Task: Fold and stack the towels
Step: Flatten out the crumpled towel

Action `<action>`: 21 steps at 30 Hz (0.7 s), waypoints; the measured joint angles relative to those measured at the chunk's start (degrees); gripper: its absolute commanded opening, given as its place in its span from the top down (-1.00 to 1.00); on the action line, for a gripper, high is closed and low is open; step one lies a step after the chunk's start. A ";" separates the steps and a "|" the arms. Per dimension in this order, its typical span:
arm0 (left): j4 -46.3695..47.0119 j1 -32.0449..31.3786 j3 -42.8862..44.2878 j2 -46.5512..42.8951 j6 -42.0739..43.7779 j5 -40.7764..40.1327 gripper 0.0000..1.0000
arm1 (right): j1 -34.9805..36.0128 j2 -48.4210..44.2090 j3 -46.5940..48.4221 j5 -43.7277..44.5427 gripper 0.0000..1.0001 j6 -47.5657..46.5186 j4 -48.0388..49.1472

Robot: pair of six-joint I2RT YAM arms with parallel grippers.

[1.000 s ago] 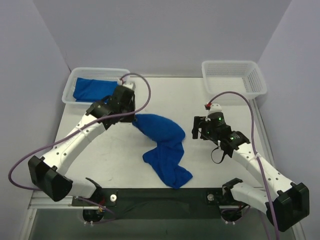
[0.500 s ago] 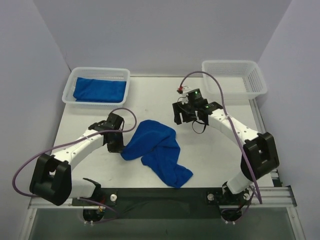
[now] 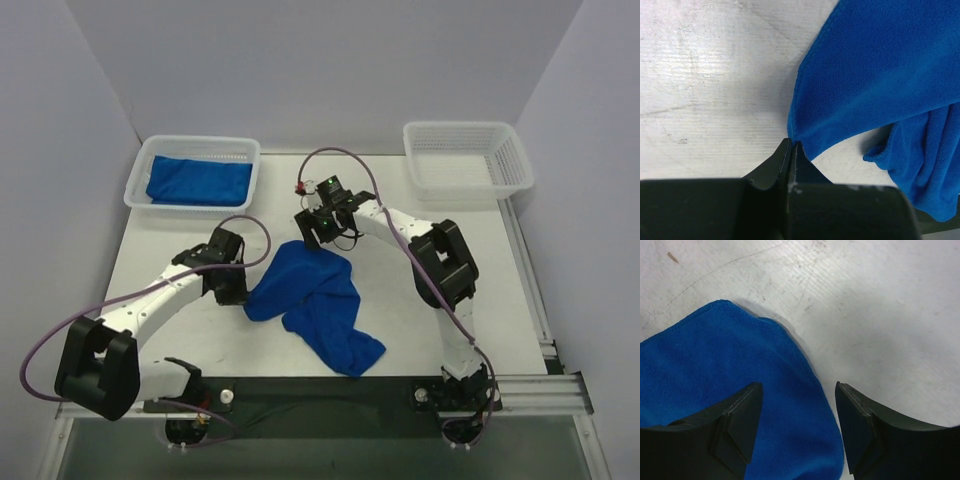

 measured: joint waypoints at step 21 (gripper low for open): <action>0.00 0.37 -1.55 -1.62 0.39 0.46 1.00 | 3.82 5.07 3.61 11.19 1.00 -0.57 -4.26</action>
